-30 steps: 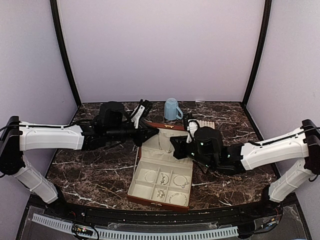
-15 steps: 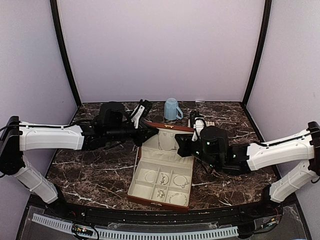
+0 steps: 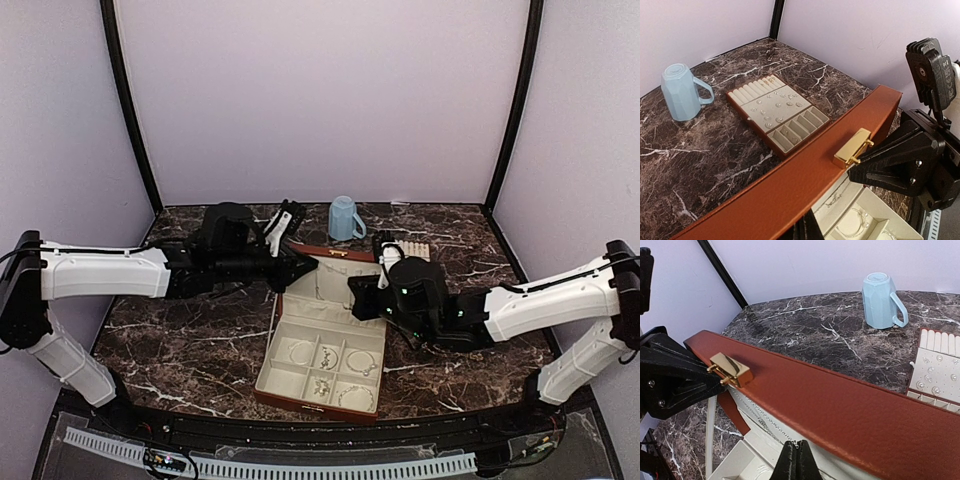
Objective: Organize the mixed jewelry
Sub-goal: Hang the necklace on the necklace hanger.
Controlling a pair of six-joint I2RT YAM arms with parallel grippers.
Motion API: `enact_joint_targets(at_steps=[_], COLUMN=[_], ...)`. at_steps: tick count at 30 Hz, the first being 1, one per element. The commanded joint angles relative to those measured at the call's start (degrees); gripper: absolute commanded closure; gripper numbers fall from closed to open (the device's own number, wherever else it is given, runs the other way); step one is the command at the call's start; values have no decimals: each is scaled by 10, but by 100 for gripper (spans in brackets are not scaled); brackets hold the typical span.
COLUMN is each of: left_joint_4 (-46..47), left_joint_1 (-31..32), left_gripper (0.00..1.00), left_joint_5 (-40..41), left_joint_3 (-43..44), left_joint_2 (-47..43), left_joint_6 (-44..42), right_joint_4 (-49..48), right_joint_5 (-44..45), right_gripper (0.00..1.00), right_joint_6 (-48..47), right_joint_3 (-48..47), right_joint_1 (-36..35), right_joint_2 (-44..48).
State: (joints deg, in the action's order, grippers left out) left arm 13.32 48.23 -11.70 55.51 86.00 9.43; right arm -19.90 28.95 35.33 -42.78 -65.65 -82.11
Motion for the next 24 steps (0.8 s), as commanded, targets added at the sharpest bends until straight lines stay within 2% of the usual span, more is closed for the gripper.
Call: enact_joint_targets(at_steps=[1, 24], left_joint_4=[-9, 28], left_joint_1=[0, 1], left_gripper=[100, 100], left_joint_5=[-7, -9], left_joint_3=[21, 8], left_joint_2=[3, -14], left_joint_6=[4, 28], right_joint_4=[-5, -18], right_joint_5=[0, 21], right_gripper=[100, 100], right_joint_6=[7, 14], right_joint_3=[-20, -1], right_joint_1=[-4, -3], right_joint_2=[-9, 26])
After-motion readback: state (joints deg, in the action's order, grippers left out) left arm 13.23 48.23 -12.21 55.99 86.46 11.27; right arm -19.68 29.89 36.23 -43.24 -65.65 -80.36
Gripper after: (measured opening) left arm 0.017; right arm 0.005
